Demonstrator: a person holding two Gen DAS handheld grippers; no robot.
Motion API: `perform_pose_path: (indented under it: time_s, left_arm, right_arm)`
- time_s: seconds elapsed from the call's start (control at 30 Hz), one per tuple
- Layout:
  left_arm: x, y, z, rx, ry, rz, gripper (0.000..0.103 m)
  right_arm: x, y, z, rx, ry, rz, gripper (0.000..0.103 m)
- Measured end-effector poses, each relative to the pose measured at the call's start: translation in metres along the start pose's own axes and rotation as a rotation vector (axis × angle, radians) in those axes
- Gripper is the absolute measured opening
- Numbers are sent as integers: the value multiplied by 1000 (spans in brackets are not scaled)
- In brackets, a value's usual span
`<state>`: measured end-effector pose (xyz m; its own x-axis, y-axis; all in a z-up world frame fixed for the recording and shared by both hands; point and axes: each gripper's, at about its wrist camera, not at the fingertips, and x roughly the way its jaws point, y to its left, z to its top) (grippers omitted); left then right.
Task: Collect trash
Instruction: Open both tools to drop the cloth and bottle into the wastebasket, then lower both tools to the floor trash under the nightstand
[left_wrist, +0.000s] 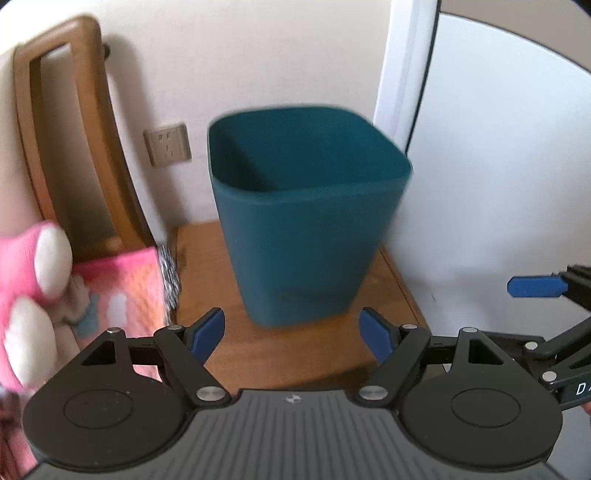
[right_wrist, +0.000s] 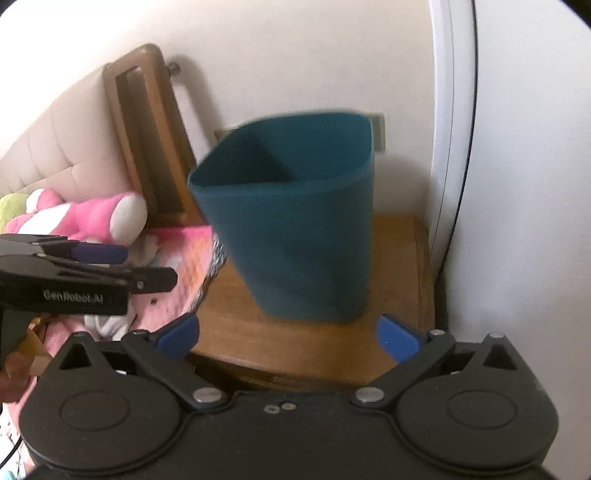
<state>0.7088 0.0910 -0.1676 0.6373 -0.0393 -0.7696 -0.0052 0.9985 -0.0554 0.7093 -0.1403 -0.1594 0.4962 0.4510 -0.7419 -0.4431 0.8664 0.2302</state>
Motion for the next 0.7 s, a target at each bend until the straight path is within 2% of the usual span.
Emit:
perform_pose_path:
  time_s: [0.17,0.37,0.57,0.63,0.7]
  left_arm:
    - [18,-11,-53,0,48,7,80]
    - [71,-14,-123,-61,186,-20,81]
    - [139,-16,-202,-94,282,1,89]
    - [164,-11,-226,-128,301,-1,98]
    - [194,-4,-255,-178,334,-4,99]
  right_arm:
    - [16,-9,-63,39,68,-16,103]
    - [54,-26,-145,48,184,-48,103]
    - [109,-43,-246,94,333,-65,103]
    - [128,-47,-279,105,367,-62,103]
    - [153,-49,-316,108,413,-82,103]
